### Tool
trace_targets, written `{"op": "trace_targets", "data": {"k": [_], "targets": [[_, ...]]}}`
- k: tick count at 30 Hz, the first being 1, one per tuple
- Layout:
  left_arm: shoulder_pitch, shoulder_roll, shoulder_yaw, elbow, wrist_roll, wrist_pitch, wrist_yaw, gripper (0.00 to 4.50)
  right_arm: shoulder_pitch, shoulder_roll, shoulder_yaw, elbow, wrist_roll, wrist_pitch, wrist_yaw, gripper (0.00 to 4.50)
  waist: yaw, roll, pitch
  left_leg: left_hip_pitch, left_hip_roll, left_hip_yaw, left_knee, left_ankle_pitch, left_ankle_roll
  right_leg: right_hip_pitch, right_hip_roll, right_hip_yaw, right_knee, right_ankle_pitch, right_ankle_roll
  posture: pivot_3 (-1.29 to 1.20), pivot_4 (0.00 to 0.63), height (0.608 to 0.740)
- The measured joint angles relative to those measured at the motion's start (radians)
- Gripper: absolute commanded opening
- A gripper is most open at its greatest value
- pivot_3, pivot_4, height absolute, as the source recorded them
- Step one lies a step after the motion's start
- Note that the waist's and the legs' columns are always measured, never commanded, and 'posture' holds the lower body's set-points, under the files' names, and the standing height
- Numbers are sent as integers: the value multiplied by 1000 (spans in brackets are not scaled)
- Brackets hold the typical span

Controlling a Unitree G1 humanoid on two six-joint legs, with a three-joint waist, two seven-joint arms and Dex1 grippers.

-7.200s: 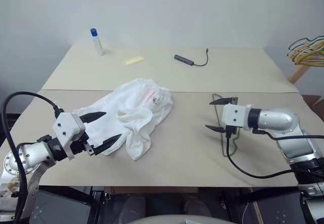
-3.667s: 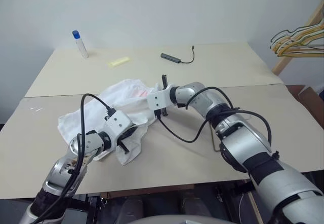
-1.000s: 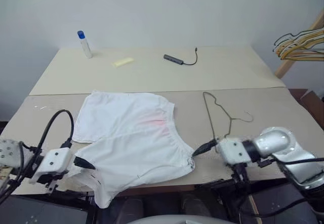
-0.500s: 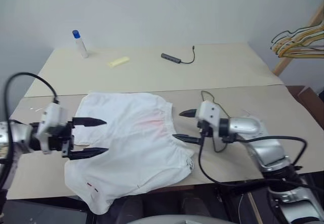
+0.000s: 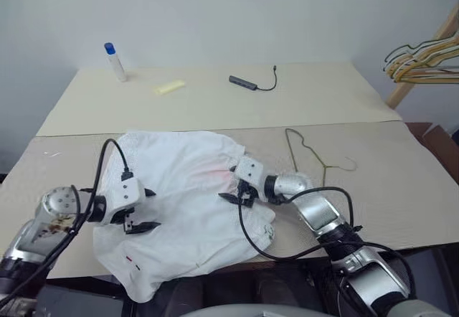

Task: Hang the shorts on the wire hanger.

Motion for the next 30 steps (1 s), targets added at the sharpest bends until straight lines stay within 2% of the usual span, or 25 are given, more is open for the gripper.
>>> {"op": "trace_targets", "data": {"k": [7, 13, 22, 26, 30], "targets": [[-149, -89, -75, 138, 131, -109, 103, 4483, 70, -87, -30, -84, -26, 4, 3, 4500, 12, 5, -9, 5, -1, 0, 0, 0, 0, 4, 0, 0, 0, 0, 1, 11, 0, 740], [-227, -126, -106, 227, 173, -166, 119, 4483, 178, -170, -61, -247, -28, 74, 16, 4500, 10, 4, -16, 4, -1, 0, 0, 0, 0, 4, 0, 0, 0, -2, 4, -2, 0, 740], [-275, -161, -117, 289, 181, -208, 100, 4483, 286, -225, -84, -440, -23, 195, 38, 4500, -1, 2, -18, 3, -1, 0, 0, 0, 0, 4, 0, 1, -1, -5, 8, -14, 0, 740], [-230, -124, -118, 211, 113, -205, -24, 4483, 261, -144, -162, -443, 70, 341, 23, 4500, -17, 2, -18, 0, 0, 0, 0, 0, 0, 1, 1, 2, 0, -4, 7, -15, 0, 740], [-156, -30, -100, 110, 28, -188, -142, 4483, 69, -79, -362, -340, 164, 528, -61, 4500, -34, 2, -17, 0, 1, 0, 0, 0, 0, 1, 1, 1, 0, 0, 1, -5, 0, 740]]}}
